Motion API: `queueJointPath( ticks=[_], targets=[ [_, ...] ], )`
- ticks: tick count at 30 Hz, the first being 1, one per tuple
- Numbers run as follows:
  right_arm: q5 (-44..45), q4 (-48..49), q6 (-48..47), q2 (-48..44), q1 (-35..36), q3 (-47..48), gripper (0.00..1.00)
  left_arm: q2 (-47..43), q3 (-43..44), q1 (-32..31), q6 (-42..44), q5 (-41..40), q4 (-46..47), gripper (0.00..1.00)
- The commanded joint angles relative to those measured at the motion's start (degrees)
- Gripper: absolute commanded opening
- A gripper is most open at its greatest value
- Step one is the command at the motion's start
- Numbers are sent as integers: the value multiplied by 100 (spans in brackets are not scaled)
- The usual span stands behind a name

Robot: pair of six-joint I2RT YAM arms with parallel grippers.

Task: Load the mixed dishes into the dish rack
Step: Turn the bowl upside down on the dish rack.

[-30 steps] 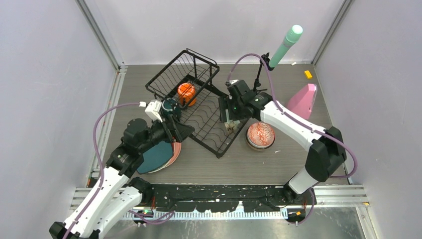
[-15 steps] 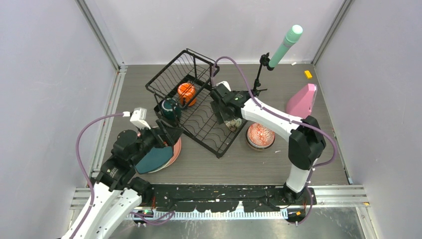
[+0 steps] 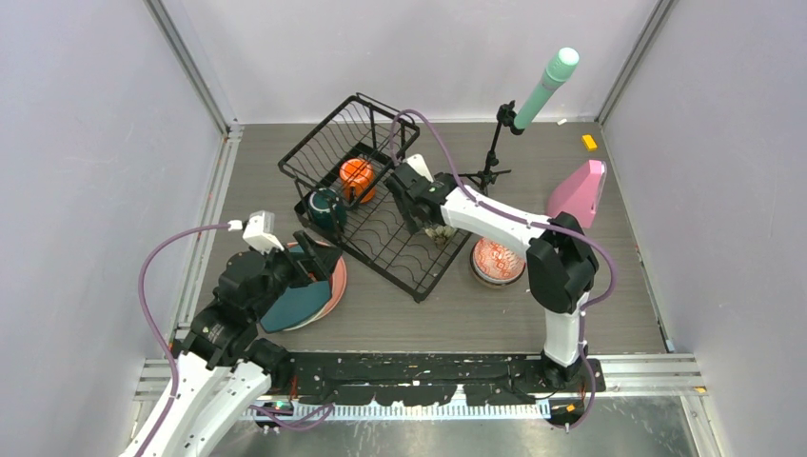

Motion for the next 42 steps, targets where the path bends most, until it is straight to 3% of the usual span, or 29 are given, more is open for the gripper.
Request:
queueJointPath(
  ticks=[1,9,28,42],
  targets=[
    [390,21,230,128,79,182,56,11,-4,-2,3,-106,62,100],
    [-60,364,317,34,136,-303,66,32,-77,-2,-69,45,122,100],
    [-624,291,378,326,282,-372,85,134,-82,-2,-109,100,175,100],
    [-1084,617,646,188,283,-657,90,137,-101,-2,-117,117,171,98]
  ],
)
